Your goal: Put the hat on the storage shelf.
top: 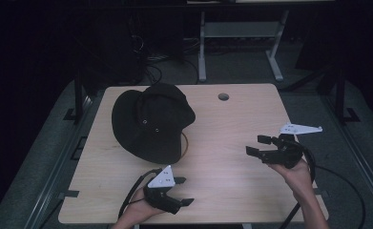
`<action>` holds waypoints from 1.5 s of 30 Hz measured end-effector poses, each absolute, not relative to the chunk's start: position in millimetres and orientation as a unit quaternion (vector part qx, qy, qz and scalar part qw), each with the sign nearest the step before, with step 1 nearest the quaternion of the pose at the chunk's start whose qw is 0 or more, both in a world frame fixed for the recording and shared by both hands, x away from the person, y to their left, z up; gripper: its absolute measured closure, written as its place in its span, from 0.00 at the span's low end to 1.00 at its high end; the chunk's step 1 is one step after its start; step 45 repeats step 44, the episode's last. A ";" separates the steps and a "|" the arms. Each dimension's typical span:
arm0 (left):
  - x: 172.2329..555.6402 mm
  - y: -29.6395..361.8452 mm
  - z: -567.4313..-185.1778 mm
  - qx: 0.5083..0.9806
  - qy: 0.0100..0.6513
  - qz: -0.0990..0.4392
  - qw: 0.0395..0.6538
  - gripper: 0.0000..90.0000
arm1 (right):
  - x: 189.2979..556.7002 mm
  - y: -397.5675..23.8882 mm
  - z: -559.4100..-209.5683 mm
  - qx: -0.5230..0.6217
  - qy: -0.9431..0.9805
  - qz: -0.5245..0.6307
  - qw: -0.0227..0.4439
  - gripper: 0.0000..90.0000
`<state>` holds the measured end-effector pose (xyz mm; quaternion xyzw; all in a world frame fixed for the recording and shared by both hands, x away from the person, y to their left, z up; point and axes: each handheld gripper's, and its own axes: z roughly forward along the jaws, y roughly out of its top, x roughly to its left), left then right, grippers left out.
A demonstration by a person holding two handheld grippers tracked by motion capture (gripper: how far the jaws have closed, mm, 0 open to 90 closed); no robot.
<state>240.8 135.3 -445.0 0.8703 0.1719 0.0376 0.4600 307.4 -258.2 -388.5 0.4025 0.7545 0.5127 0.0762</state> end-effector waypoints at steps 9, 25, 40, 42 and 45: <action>240.7 135.9 -445.5 0.870 0.175 0.040 0.459 0.29 | 294.1 -268.2 -411.1 0.414 0.752 0.508 0.066 0.22; 241.0 139.5 -445.6 0.871 0.180 0.044 0.456 0.29 | 262.4 -278.9 -433.5 0.417 0.748 0.511 0.067 0.22; 239.4 143.4 -444.6 0.868 0.183 0.050 0.459 0.29 | 232.0 -276.8 -443.6 0.410 0.741 0.526 0.077 0.21; 239.4 144.0 -444.2 0.869 0.182 0.050 0.458 0.29 | 225.9 -276.0 -444.3 0.410 0.737 0.531 0.082 0.21; 239.4 144.5 -444.0 0.869 0.181 0.051 0.457 0.29 | 224.2 -276.1 -444.9 0.409 0.736 0.533 0.084 0.21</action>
